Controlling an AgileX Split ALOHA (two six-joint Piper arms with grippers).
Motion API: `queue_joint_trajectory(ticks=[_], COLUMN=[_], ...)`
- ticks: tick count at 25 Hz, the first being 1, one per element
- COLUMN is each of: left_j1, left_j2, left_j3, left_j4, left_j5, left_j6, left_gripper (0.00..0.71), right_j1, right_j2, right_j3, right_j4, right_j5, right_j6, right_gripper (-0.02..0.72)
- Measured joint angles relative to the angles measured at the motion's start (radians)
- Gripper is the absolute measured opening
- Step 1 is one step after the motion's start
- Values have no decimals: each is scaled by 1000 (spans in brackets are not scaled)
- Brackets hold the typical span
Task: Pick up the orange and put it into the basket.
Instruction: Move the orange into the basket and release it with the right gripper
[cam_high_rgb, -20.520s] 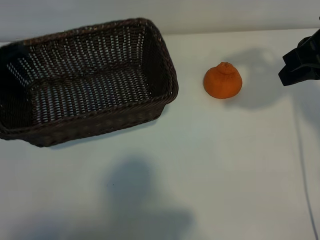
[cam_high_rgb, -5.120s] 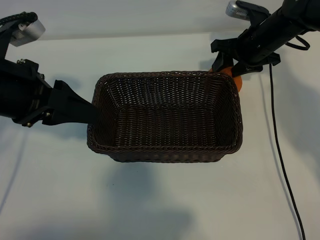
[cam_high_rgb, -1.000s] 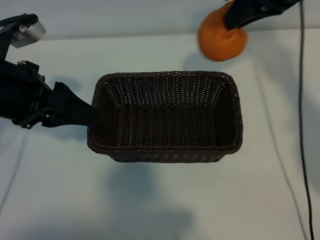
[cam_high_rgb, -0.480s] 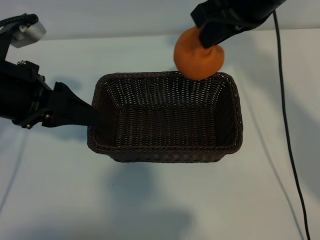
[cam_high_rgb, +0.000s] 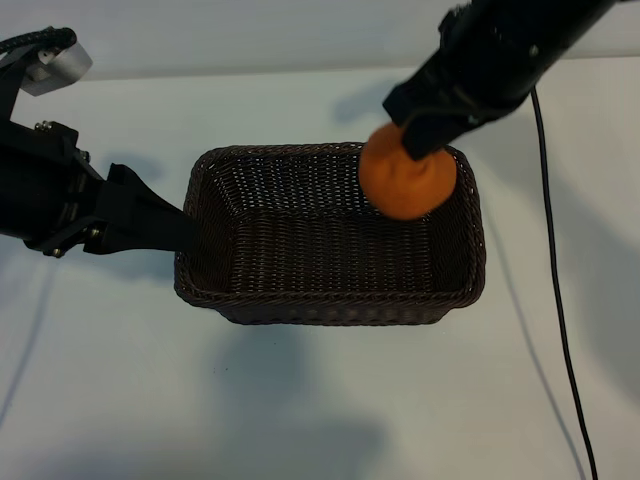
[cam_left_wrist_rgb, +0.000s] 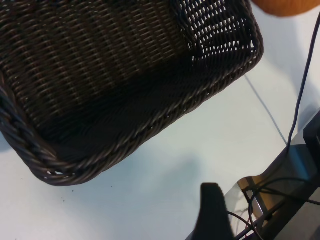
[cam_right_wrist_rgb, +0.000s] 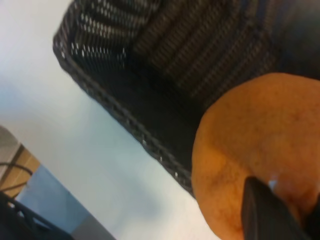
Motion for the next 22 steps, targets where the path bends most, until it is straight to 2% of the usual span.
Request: queue_joint_trajectory(ticks=[5,14,22], left_j1=[0,0,0], left_j2=[0,0,0], left_j3=[0,0,0], left_j4=[0,0,0], left_j5=[0,1,1], left_j6=[0,2,3], left_gripper=[542,542,542], right_j1=[0,10,31], right_j2=[0,13,83], right_j3=[60,138,139], right_j4=[4,63,64], right_j5=[-79,-233,-275], right_j6=[-9,-27,-54], right_gripper=[87,87,87])
